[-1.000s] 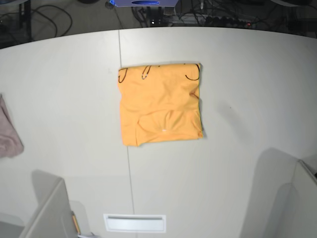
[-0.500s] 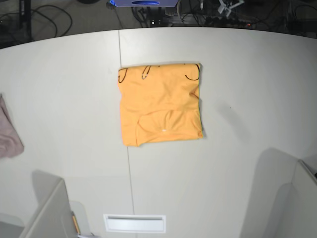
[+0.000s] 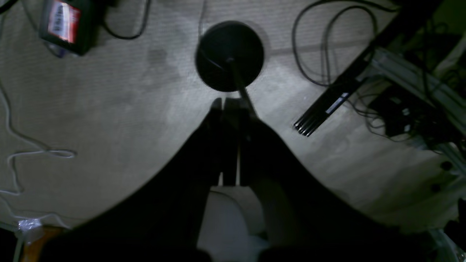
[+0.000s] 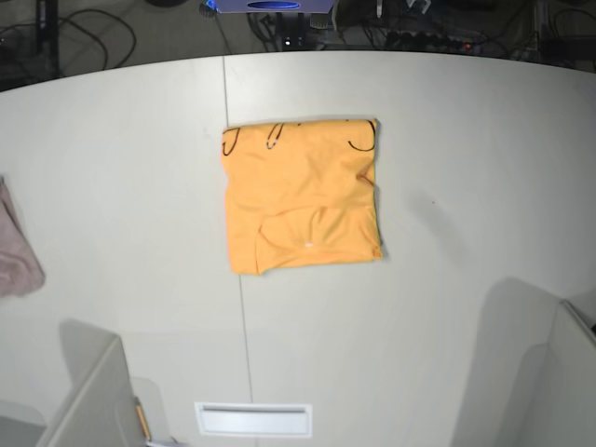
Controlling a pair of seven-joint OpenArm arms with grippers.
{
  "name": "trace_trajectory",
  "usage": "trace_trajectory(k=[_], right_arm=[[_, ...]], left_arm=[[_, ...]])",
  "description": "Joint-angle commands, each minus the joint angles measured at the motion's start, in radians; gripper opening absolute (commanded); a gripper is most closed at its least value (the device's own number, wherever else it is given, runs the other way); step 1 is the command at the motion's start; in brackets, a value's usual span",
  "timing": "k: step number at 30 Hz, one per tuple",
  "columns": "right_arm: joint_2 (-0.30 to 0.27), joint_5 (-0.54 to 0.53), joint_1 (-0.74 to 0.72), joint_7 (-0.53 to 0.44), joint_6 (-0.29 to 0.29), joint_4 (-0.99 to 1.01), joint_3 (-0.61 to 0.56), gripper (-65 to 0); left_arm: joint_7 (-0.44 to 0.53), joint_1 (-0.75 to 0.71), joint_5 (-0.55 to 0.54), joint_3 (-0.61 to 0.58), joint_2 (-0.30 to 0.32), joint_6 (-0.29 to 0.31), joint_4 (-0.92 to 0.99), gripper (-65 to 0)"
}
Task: Fold the T-shirt properly
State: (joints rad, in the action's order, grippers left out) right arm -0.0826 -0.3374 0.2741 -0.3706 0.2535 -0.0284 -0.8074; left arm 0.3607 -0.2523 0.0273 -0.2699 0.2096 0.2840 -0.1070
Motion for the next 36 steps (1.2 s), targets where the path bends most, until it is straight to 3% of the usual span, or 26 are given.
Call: trace_trajectory(k=[1, 9, 12, 36], right_arm=[[0.005, -0.001, 0.001, 0.022, 0.007, 0.0, -0.002, -65.0], [0.024, -0.001, -0.054, 0.282, 0.004, -0.001, -0.002, -65.0], [0.024, -0.001, -0.066, 0.324, 0.004, -0.001, 0.0, -65.0], [0.031, -0.001, -0.057, 0.327, 0.004, 0.0, 0.006, -65.0]], left_arm=[[0.022, 0.009, -0.002, -0.001, 0.0, -0.004, -0.007, -65.0], [0.021, 0.012, -0.003, -0.004, -0.022, -0.004, 0.045, -65.0], [0.021, 0.04, -0.005, -0.002, -0.025, -0.004, 0.107, -65.0], [0.021, 0.067, 0.004, -0.01, -0.046, -0.004, 0.107, -65.0]])
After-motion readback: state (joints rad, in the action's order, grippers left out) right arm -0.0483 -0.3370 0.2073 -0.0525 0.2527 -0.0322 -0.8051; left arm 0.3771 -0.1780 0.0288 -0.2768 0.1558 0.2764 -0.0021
